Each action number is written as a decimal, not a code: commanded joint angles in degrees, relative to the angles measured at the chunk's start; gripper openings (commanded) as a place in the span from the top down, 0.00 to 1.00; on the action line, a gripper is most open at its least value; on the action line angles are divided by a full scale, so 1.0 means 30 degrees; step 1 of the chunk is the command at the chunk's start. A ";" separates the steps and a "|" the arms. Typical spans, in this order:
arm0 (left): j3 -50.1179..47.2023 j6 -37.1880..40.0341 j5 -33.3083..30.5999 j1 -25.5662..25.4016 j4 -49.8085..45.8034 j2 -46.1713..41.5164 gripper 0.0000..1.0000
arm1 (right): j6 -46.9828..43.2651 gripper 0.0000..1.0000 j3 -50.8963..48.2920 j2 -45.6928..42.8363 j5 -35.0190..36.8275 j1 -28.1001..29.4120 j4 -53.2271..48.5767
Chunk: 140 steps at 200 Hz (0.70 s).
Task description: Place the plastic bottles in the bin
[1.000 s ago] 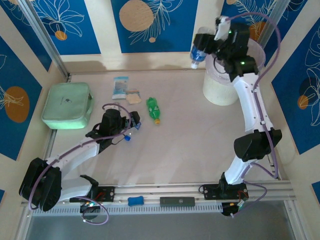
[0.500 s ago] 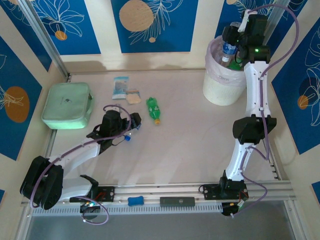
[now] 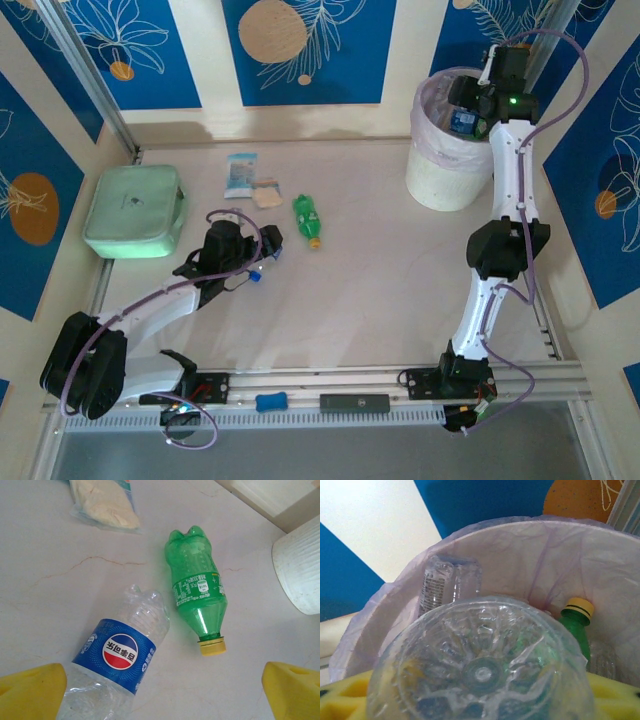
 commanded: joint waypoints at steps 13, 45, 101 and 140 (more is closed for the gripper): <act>-0.0010 -0.0063 0.0134 0.0203 0.0110 -0.0260 0.00 | 0.0296 0.18 0.1002 0.0112 -0.0299 0.0028 -0.0809; 0.0250 0.0696 -0.0485 0.0321 -0.0514 -0.0553 0.00 | -0.0097 0.14 0.1177 -0.1046 -0.0005 0.0365 -0.0580; 0.0648 0.1428 -0.0607 0.1854 -0.1020 -0.0971 0.00 | -0.1263 0.10 -0.3578 -0.4972 -0.1052 0.3246 0.2704; 0.0450 0.1209 0.0186 0.3395 -0.1104 -0.1327 0.00 | -0.0875 0.09 -0.8908 -0.7014 -0.1944 0.6453 0.5753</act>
